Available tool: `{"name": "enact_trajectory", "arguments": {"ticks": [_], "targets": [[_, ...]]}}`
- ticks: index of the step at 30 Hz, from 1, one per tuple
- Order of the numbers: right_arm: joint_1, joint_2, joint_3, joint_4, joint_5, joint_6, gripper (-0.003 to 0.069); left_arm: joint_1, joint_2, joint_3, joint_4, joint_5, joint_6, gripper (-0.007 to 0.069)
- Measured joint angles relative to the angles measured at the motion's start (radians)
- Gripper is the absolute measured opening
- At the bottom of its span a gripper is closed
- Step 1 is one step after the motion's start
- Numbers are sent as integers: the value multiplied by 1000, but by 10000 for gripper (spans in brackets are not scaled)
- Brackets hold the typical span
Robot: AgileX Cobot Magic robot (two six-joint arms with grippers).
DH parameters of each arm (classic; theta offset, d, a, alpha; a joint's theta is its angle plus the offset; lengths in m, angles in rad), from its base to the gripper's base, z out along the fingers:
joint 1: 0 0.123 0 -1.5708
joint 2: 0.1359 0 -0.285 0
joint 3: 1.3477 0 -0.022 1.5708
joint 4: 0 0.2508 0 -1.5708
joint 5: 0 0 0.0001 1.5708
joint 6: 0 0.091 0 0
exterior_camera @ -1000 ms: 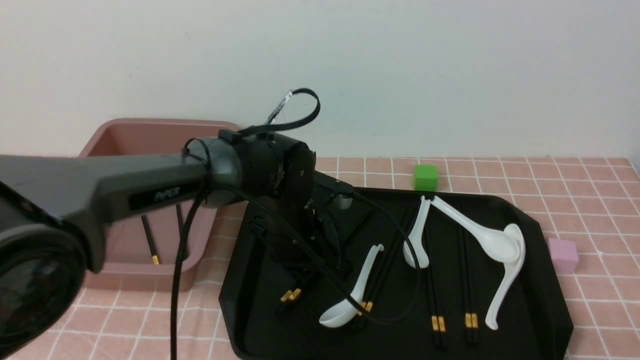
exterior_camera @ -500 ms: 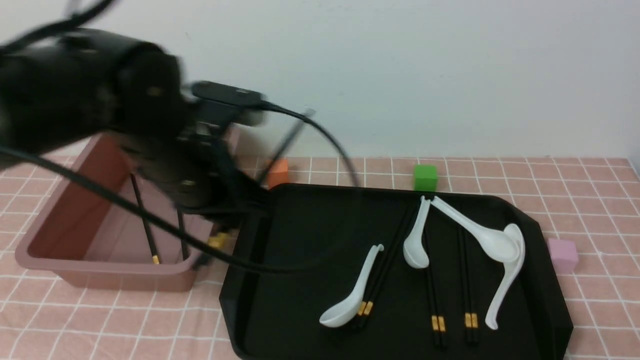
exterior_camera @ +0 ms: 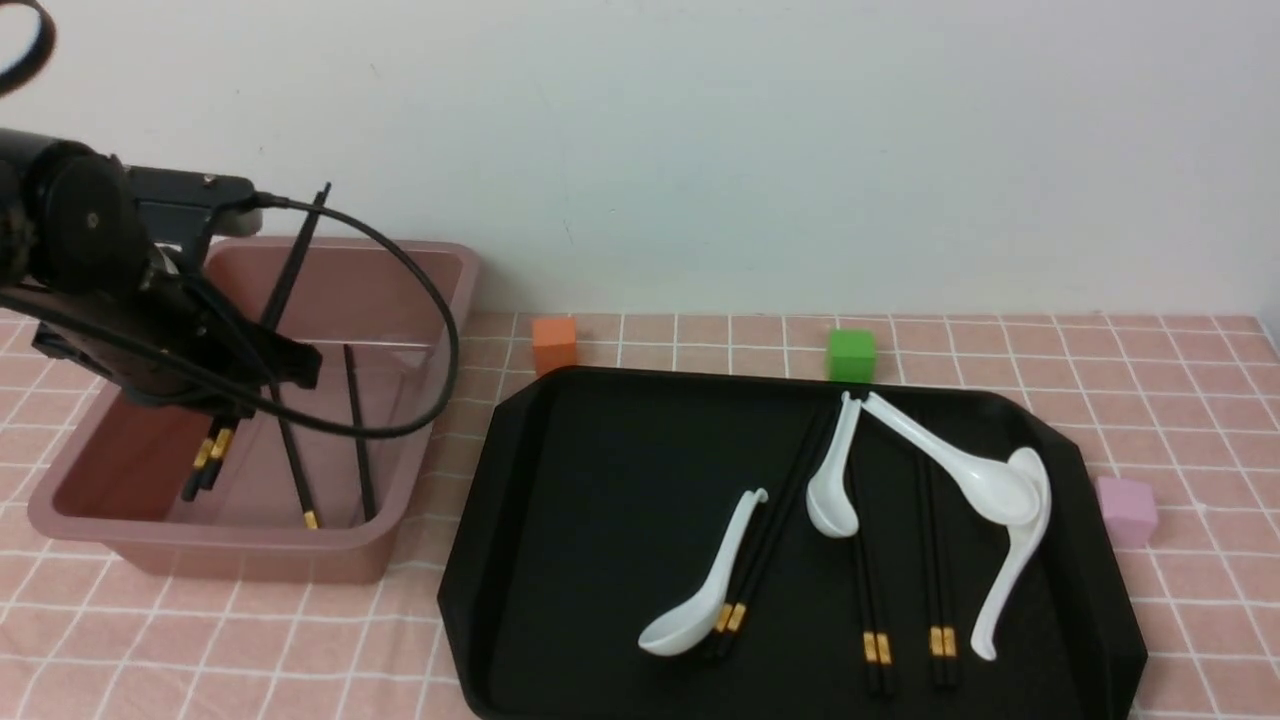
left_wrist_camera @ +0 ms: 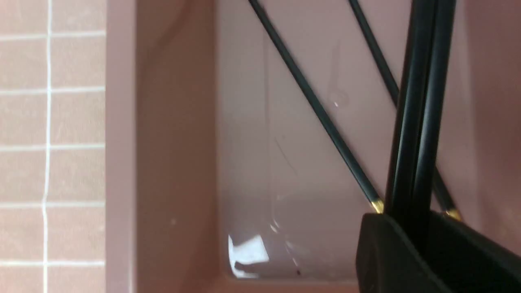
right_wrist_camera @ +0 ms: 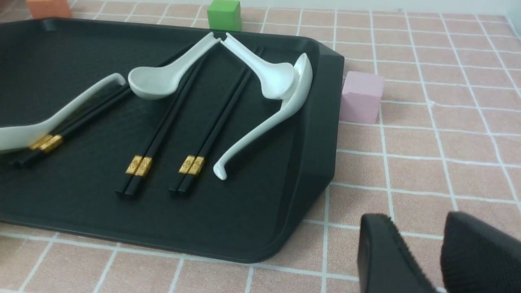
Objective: On pink tablecloth take chopsticks from black tray and put them in box.
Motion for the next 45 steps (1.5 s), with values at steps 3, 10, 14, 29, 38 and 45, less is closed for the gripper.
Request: {"name": "enact_trajectory", "arguments": {"ticks": [3,10,14,29,38,45], "targets": [[0,0,0,0,0,0,240,0,37,0,10,-32,0,113],[0,0,0,0,0,0,240,0,49,-8,28,-43,-21,309],[0,0,0,0,0,0,240,0,5,-27,27,16,-64,423],[0,0,0,0,0,0,240,0,-812,324,-17,-74,-165,-13],[0,0,0,0,0,0,240,0,-1404,768,-70,-175,-248,-13],[0,0,0,0,0,0,240,0,-1677,989,-85,-192,-274,-13]]}}
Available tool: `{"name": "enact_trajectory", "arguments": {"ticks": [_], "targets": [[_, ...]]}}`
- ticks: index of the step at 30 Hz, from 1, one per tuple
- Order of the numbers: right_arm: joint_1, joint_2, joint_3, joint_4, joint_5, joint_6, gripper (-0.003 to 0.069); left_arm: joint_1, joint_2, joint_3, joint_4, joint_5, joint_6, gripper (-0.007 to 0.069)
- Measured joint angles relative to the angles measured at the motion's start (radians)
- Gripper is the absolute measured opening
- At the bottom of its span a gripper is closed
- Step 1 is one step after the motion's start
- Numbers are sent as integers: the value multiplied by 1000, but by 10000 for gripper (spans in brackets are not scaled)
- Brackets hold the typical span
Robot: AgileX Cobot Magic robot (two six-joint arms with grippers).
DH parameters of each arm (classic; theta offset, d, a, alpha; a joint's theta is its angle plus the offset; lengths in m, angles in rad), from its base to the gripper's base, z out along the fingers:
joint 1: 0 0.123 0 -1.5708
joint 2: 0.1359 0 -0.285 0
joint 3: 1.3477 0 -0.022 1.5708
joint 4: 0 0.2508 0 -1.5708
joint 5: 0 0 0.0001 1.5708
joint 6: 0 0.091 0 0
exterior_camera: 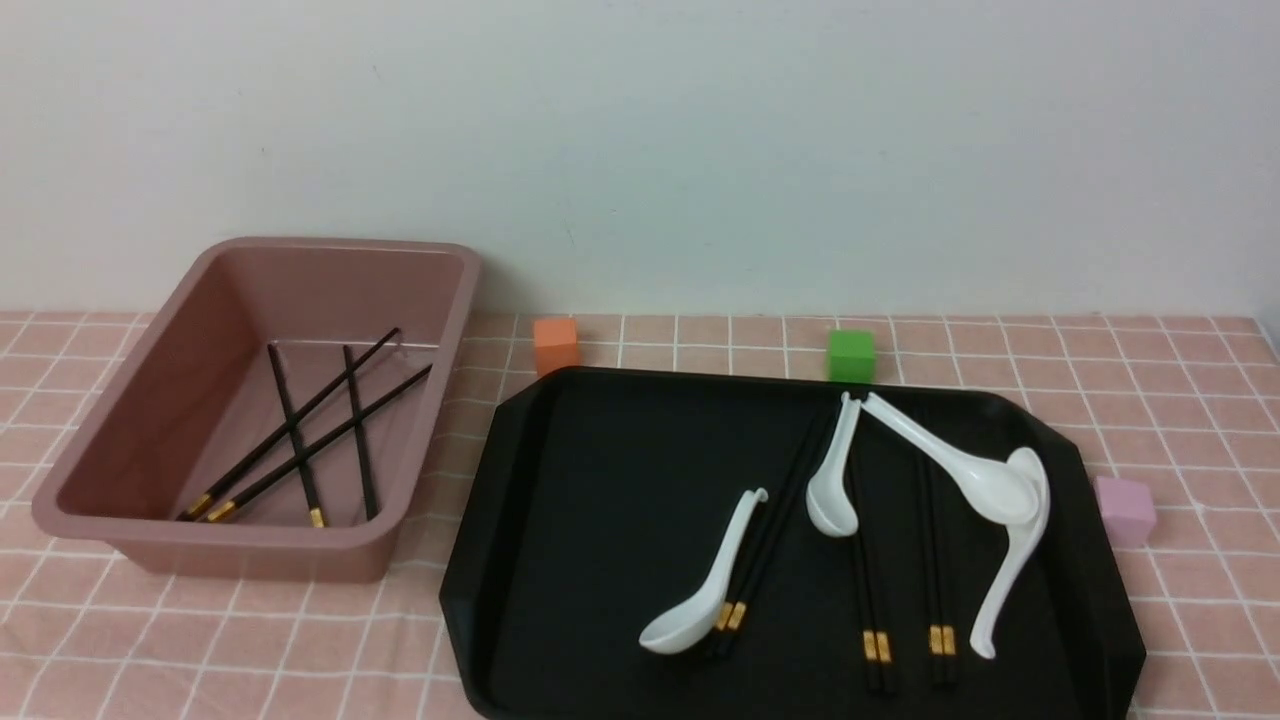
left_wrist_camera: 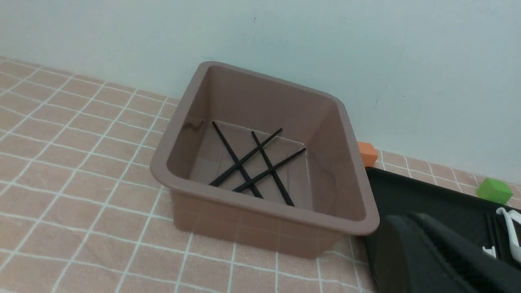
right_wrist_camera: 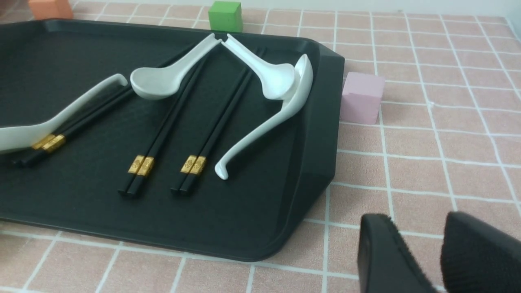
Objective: On pink tablecloth take chopsticks from black tray and put them in box.
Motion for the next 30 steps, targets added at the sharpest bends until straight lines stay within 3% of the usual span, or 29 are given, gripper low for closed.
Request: {"name": "enact_trajectory", "arguments": {"ticks": [16,22,30], "targets": [[0,0,0,0,0,0,240,0,-6,142,-15,13,-3,-13],[0,0,0,0,0,0,240,0,-6,249,-106,-30,77,-13],[0,0,0,0,0,0,240,0,-6,254,-136,-43,91,-13]]}}
